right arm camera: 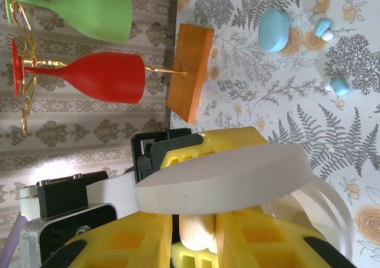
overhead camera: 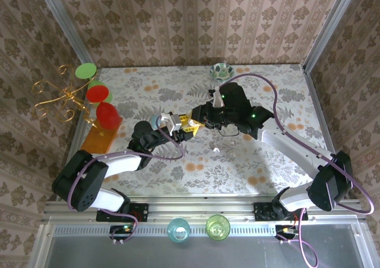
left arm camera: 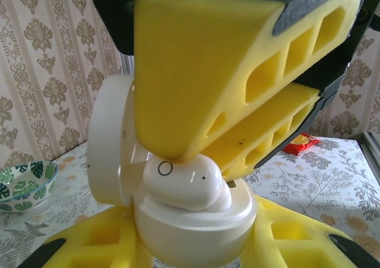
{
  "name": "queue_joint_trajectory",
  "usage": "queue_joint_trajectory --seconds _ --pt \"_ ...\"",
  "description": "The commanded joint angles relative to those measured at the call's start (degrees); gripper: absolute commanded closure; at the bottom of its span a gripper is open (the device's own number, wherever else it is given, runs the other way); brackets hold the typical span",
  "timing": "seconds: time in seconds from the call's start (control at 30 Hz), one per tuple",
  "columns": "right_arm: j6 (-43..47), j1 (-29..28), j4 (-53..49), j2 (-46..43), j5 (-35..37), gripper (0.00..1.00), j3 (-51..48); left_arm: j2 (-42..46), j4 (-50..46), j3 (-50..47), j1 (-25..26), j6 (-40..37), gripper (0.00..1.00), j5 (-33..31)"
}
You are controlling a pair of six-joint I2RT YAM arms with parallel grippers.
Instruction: Insert the wireless bluetooth earbuds into the charging case
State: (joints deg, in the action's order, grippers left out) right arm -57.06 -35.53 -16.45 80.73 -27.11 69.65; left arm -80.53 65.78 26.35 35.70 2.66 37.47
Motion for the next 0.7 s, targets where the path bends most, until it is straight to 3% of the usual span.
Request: queue_joint_trajectory --seconds 0.0,0.67 --pt "1.79 -0.18 -4.51 -0.57 2.97 0.73 1.07 1.47 3.83 1.86 0.25 0.80 0.78 -0.21" --pt "5.41 -0.16 -1.73 -9.27 3.87 0.57 -1.58 1.60 4.86 0.98 -0.15 0.04 0.79 -1.62"
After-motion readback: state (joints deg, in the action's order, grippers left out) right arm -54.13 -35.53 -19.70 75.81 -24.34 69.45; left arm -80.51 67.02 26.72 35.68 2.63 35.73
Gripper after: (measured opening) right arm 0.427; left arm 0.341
